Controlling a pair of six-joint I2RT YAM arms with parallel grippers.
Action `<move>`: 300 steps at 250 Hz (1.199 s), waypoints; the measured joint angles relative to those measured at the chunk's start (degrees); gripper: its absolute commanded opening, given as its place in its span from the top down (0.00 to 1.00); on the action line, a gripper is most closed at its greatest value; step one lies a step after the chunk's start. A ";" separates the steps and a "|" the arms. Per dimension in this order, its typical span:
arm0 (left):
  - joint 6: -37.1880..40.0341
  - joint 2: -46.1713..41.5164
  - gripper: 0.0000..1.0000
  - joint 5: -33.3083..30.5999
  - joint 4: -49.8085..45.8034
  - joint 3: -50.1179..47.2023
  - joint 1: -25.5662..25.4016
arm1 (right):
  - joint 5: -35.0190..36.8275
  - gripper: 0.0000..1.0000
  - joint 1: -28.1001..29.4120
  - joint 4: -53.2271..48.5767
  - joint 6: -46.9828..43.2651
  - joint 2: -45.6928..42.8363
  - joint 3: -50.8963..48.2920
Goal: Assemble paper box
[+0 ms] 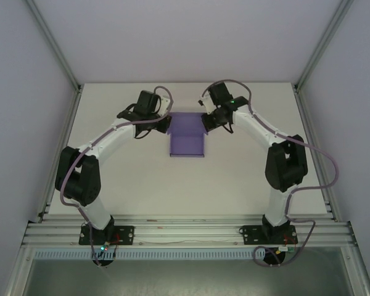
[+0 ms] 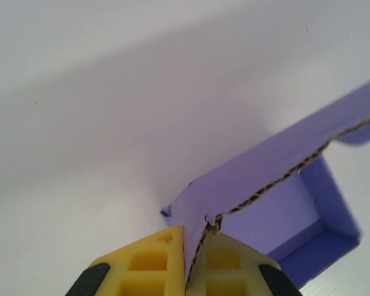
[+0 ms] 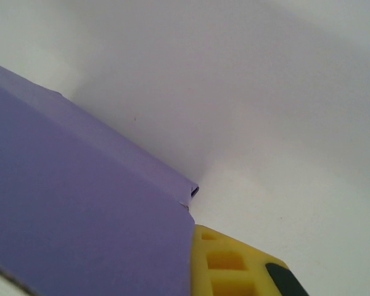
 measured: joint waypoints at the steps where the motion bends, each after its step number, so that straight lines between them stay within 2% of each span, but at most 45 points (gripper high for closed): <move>1: -0.24 0.00 1.00 -0.11 0.11 0.00 -0.07 | -0.02 0.96 0.04 0.22 0.26 -0.07 -0.15; 49: -11.13 0.00 1.00 -7.26 5.66 -0.83 -3.41 | 3.80 0.96 1.49 10.03 18.14 -1.81 -5.79; 86: -15.06 0.83 1.00 -11.61 7.63 -1.05 -5.40 | 8.26 0.96 2.32 13.70 28.13 -1.31 -6.23; 115: -16.98 2.71 1.00 -13.40 9.29 -1.05 -5.77 | 11.67 0.96 3.19 15.28 32.65 -0.13 -6.23; 155: -19.10 4.11 1.00 -15.61 11.19 -2.62 -5.73 | 16.96 0.96 6.01 17.92 34.49 0.74 -8.55; 199: -20.57 4.28 1.00 -15.78 13.86 -5.03 -5.75 | 21.97 0.97 7.45 25.64 34.53 0.68 -13.57; 292: -22.51 3.02 1.00 -12.74 22.69 -13.55 -6.10 | 30.32 0.97 11.61 40.04 30.95 -3.54 -27.50; 300: -22.75 2.54 0.95 -12.22 23.23 -14.29 -6.12 | 30.64 0.97 11.76 40.89 30.49 -3.85 -28.30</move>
